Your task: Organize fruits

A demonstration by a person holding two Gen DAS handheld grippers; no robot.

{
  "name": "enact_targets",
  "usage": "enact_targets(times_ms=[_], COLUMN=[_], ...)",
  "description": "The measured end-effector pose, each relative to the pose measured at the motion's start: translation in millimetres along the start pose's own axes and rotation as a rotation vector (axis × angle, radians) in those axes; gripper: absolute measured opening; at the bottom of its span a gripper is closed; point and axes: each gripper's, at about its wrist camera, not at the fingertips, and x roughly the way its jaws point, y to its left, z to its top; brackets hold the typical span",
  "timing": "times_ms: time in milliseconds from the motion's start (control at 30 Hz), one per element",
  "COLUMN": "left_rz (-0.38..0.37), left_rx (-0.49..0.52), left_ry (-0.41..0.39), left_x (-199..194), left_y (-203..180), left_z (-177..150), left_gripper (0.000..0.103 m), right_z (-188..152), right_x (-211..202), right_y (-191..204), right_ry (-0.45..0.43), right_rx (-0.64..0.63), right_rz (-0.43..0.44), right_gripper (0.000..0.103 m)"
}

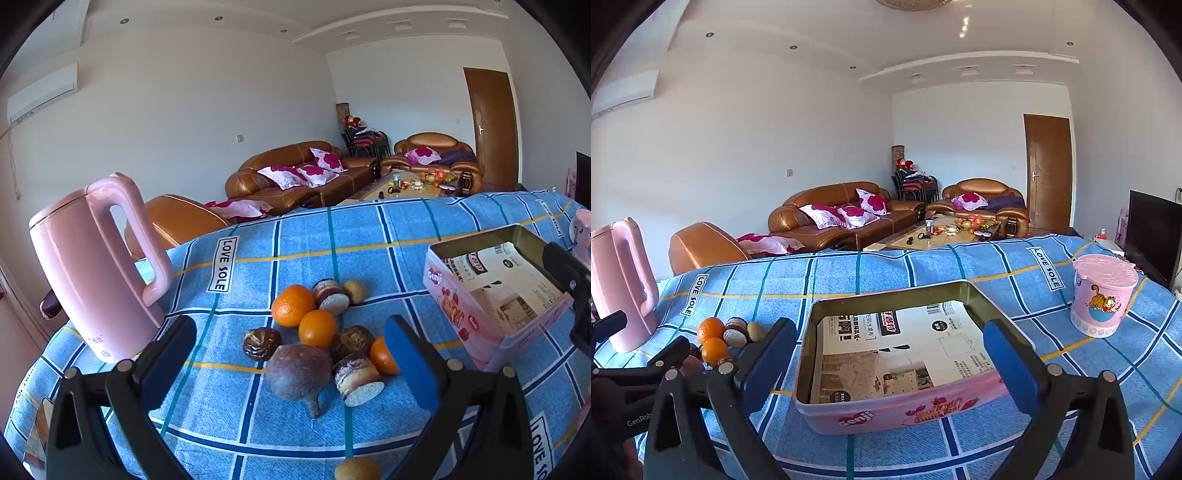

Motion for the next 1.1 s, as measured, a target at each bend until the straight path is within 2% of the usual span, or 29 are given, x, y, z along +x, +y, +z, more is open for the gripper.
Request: enact_targets(times_ms=[167, 300, 433, 567, 833, 1100], left_rz=[-0.018, -0.021, -0.046, -0.062, -0.127, -0.125], left_rx=[-0.014, -0.006, 0.000, -0.018, -0.089, -0.063], left_ry=[-0.005, 0.011, 0.028, 0.035, 0.100, 0.080], left_x=[-9, 1, 5, 7, 18, 14], left_y=[-2, -1, 0, 3, 12, 9], left_z=[-4, -3, -4, -3, -1, -2], left_gripper=[0.103, 0.103, 0.103, 0.103, 0.103, 0.103], right_z=[0, -1, -2, -1, 2, 2], right_x=[2, 3, 5, 5, 9, 11], right_y=[4, -6, 0, 0, 2, 3], right_ry=[0.009, 0.014, 0.017, 0.009, -0.008, -0.003], right_rx=[-0.002, -0.002, -0.010, -0.022, -0.052, -0.059], right_rz=[0.007, 0.005, -0.015, -0.029, -0.047, -0.036], right_gripper=[0.102, 0.102, 0.102, 0.102, 0.102, 0.102])
